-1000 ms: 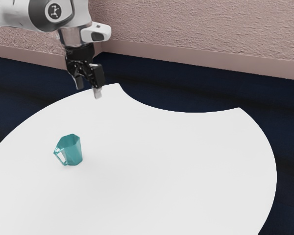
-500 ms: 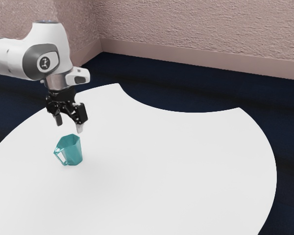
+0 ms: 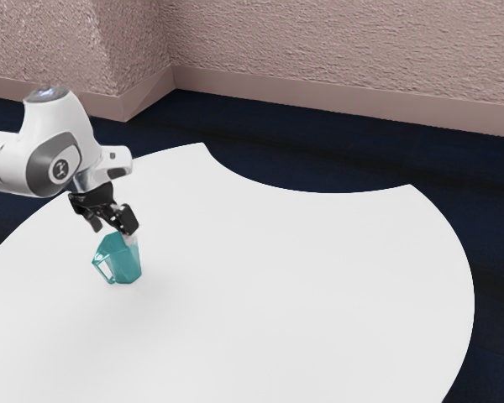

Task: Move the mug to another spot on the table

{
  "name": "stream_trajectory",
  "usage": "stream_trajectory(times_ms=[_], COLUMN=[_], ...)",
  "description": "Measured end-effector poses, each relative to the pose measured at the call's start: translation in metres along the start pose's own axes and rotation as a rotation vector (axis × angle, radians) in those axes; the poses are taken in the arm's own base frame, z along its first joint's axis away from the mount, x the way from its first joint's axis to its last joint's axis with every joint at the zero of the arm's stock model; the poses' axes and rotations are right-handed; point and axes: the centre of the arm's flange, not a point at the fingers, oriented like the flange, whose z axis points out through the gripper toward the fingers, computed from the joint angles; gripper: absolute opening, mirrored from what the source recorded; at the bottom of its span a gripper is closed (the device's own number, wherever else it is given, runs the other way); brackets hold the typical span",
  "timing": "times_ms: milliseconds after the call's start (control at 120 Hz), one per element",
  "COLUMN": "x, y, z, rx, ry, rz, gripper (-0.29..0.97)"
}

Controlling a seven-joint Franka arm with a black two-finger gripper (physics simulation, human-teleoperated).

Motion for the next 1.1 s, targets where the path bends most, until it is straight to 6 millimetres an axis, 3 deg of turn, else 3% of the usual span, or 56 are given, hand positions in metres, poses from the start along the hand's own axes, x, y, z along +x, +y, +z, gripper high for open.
stream_trajectory(times_ms=[308,483,625,1100], x=[0.005,-0.013,-0.026,-0.045], y=[-0.032,-0.044,-0.067,-0.084], z=[0.039,0.054,0.06,0.085], rx=[0.012,0.022,0.04,0.022], ry=[0.055,0.064,0.087,0.124], rz=[0.082,0.116,0.111,0.097], gripper=[0.64,0.63,0.63,0.61])
